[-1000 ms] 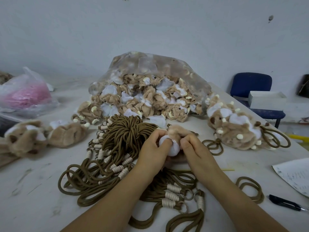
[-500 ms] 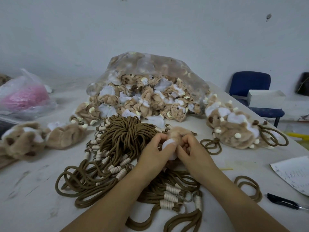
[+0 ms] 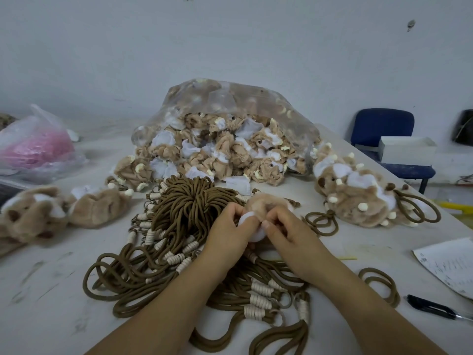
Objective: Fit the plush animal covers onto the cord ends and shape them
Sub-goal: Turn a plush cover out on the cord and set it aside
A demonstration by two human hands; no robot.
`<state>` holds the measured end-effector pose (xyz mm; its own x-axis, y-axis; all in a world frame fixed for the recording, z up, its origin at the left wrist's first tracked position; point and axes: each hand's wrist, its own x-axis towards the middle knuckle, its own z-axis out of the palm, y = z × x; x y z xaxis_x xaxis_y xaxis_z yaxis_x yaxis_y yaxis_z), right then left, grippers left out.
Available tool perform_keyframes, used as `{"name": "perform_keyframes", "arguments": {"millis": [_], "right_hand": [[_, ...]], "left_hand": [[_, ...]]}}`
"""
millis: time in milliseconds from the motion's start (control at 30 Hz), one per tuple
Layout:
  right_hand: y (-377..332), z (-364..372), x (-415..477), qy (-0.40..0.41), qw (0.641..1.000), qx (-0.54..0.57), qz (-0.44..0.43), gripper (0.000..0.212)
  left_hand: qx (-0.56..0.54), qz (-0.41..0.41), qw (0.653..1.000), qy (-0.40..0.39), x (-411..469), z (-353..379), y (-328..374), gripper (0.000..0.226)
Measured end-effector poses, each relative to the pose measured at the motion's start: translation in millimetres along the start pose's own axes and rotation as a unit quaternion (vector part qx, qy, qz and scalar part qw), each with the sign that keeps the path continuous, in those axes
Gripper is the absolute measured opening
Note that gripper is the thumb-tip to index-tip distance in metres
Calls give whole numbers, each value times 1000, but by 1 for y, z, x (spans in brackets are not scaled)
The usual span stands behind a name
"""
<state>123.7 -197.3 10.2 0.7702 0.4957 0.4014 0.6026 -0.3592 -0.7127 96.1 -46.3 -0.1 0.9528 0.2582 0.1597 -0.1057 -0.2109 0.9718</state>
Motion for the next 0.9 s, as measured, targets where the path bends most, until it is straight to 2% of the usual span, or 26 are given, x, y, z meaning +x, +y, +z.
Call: {"name": "perform_keyframes", "arguments": {"millis": [133,233,333,400,467,567,700,800,900], "right_hand": [[-4,8,-2,-16,998,-63,-23,16],[-4,12,-2,0,998,-58,-15,17],[0,13,0,45,999,-23,21,19],[4,8,3,84,995,-7,49,17],[8,1,5,116,990,13,76,15],[13,-3,7,138,983,56,105,13],[14,-1,8,132,973,131,134,14],[13,-1,7,117,972,159,129,15],[11,2,5,93,982,130,96,16]], "left_hand": [[-6,-27,999,36,0,-1,0,25],[-58,-51,996,36,0,0,2,19],[-152,-70,986,-14,1,1,5,20],[-251,-77,964,-50,-1,3,10,20],[-279,-58,955,-80,-4,5,11,21],[-102,41,990,-87,-6,4,9,37],[70,162,980,-95,-10,8,10,59],[171,219,959,-58,-8,8,10,49],[187,213,959,-18,-6,4,10,34]]}}
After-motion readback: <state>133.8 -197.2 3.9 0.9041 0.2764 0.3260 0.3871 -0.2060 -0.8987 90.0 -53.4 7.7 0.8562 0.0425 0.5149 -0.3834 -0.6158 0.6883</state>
